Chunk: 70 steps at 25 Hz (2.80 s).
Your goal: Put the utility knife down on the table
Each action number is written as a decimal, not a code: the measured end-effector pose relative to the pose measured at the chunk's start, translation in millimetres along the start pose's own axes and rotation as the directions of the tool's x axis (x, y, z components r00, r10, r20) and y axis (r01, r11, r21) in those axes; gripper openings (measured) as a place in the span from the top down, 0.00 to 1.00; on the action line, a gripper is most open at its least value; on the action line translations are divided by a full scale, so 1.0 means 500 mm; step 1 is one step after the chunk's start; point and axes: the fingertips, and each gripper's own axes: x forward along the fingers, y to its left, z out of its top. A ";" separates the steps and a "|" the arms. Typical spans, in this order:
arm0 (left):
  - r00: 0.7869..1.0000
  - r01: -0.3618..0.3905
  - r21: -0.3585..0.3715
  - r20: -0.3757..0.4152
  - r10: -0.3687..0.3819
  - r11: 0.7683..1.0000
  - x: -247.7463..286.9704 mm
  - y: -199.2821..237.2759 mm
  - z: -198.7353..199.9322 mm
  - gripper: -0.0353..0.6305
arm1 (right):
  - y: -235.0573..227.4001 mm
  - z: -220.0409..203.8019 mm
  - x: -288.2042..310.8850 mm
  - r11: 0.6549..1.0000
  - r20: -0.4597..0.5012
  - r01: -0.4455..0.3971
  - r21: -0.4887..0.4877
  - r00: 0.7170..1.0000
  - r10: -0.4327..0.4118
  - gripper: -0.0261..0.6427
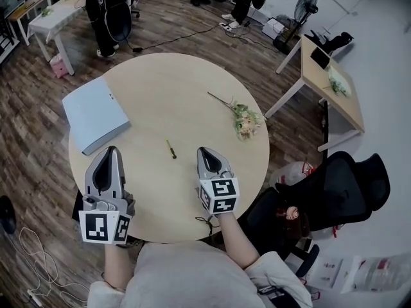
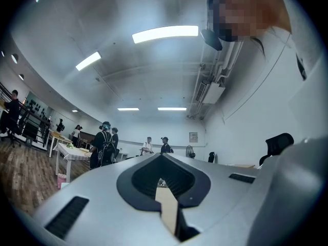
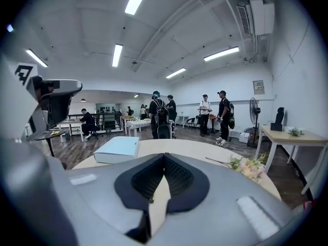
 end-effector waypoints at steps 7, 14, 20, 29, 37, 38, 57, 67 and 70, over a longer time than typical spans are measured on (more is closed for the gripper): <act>0.999 0.018 0.015 0.027 -0.019 1.000 -0.016 -0.051 0.029 0.94 | -0.022 0.060 -0.077 1.000 0.086 0.018 -0.006 0.996 -0.017 0.94; 0.998 0.033 0.036 0.055 -0.035 0.999 -0.033 -0.109 0.059 0.93 | -0.044 0.119 -0.157 1.000 0.160 0.008 0.002 0.987 -0.008 0.94; 0.996 0.042 0.050 0.081 -0.046 0.998 -0.047 -0.151 0.086 0.94 | -0.061 0.175 -0.230 0.999 0.234 0.037 -0.035 0.972 -0.028 0.94; 0.992 0.054 0.083 0.113 -0.063 0.995 -0.080 -0.210 0.122 0.94 | -0.075 0.227 -0.331 0.999 0.327 0.039 -0.031 0.945 -0.027 0.94; 0.988 0.060 0.103 0.135 -0.074 0.993 -0.113 -0.253 0.141 0.94 | -0.085 0.235 -0.401 0.999 0.361 0.048 -0.026 0.932 -0.035 0.94; 0.988 0.060 0.104 0.138 -0.074 0.993 -0.118 -0.258 0.143 0.94 | -0.086 0.236 -0.410 0.998 0.366 0.050 -0.028 0.930 -0.036 0.94; 0.983 0.060 0.114 0.169 -0.078 0.992 -0.187 -0.326 0.169 0.94 | -0.088 0.228 -0.518 0.998 0.407 0.060 -0.027 0.912 -0.044 0.94; 0.983 0.066 0.124 0.165 -0.086 0.990 -0.190 -0.352 0.167 0.94 | -0.101 0.226 -0.532 0.999 0.414 0.049 -0.018 0.909 -0.038 0.94; 0.983 0.069 0.127 0.162 -0.089 0.990 -0.186 -0.355 0.168 0.94 | -0.104 0.228 -0.531 0.999 0.416 0.046 -0.012 0.909 -0.037 0.94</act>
